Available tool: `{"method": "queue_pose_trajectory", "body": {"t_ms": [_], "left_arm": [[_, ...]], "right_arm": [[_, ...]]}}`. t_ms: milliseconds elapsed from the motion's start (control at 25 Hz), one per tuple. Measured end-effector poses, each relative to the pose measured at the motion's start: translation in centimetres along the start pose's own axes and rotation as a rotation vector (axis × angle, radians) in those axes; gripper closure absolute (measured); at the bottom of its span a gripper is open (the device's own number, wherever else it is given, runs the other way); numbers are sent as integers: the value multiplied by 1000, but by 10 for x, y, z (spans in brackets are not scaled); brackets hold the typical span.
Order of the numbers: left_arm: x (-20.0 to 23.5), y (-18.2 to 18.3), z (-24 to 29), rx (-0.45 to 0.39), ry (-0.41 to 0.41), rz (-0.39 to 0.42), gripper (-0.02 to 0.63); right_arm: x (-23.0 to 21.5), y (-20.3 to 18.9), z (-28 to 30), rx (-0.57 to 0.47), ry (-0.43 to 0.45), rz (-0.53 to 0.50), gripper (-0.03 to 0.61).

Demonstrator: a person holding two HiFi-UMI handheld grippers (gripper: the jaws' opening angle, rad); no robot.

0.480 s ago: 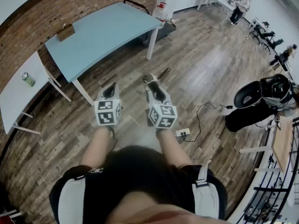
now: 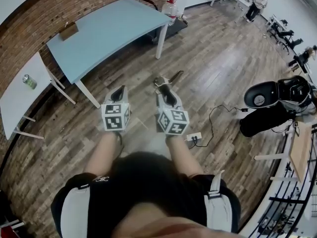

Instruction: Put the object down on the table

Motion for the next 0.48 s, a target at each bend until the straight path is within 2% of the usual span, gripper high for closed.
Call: {"method": "queue_pose_trajectory", "body": {"t_ms": [480], "left_arm": [[-33,4,19,4,5,3,615]], "right_arm": [[-28,6,0,1,50,-15,448]]}}
Point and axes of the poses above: the fingertips, and each gripper's own axes: z forward along the fingers, x to its left, y out of its top, the point moved 6 cm from there along -z, backward along the fingers, and after that the axes turned 3 degrees about x, right-handed, at the moved point
